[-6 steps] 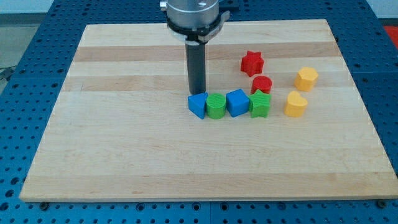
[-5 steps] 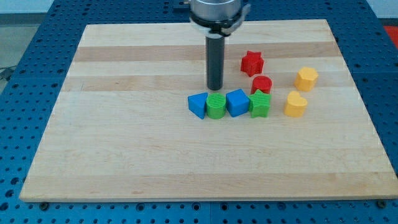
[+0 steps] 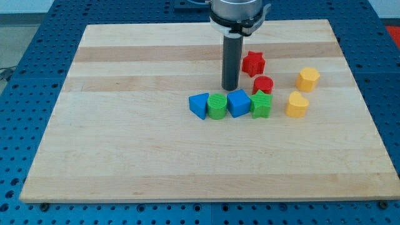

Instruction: Place the red circle to the bottom right of the red star

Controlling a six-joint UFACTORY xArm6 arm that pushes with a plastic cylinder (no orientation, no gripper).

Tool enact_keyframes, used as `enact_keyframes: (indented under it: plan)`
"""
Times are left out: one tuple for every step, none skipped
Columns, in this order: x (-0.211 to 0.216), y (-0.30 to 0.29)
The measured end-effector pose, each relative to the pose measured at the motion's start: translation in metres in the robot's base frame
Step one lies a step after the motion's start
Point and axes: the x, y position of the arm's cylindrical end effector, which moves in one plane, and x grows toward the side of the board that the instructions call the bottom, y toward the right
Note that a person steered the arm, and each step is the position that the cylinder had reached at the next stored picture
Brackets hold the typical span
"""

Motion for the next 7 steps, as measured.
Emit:
enact_keyframes:
  plan:
    - [0.012,0.0]
    - [0.015,0.001]
    - [0.015,0.029]
    - [0.015,0.046]
    - [0.015,0.047]
    - [0.015,0.06]
    - [0.01,0.079]
